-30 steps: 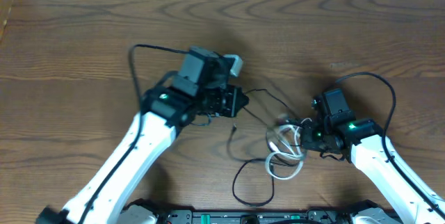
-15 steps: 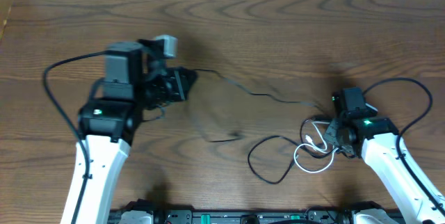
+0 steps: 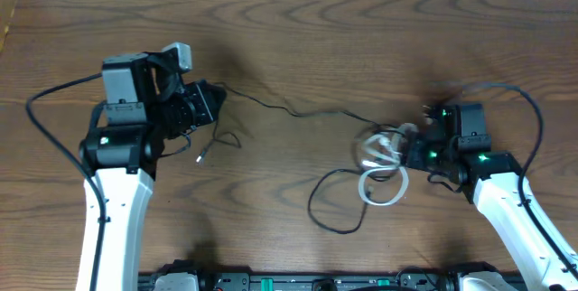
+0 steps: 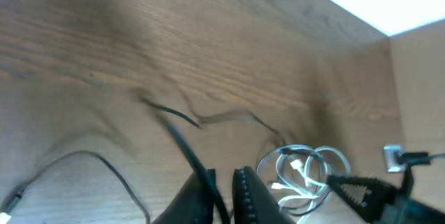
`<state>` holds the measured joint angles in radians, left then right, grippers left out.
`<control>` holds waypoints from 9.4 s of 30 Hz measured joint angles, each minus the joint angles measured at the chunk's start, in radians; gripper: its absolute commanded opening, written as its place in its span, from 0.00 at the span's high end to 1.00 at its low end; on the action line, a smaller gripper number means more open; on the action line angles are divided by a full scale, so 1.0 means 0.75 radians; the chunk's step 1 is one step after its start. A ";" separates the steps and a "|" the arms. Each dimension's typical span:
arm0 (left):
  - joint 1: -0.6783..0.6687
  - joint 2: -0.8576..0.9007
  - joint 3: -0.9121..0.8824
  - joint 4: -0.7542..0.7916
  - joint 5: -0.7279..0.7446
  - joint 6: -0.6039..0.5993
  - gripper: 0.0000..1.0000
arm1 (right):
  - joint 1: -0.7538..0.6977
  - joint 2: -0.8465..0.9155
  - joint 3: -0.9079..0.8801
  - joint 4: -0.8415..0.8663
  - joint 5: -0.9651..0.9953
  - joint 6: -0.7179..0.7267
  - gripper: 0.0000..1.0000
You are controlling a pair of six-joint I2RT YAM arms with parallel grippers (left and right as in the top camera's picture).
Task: Untangle cables
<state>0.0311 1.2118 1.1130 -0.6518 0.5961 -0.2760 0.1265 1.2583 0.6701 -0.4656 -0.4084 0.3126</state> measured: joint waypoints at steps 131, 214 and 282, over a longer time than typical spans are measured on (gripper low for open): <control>-0.883 0.304 0.010 0.296 -0.063 -0.016 0.92 | 0.008 0.000 -0.007 0.075 -0.160 -0.243 0.39; -0.688 0.075 0.010 -0.056 -0.175 0.239 0.52 | 0.130 -0.314 0.695 0.430 -0.292 -0.046 0.99; -0.771 0.366 0.010 0.624 0.524 -0.808 0.08 | 0.130 -0.300 0.745 0.851 -0.112 0.306 0.99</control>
<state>-0.5472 1.4860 1.1206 -0.1841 0.9890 -0.8822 0.2241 1.0336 1.2289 0.1726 -0.4923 0.5419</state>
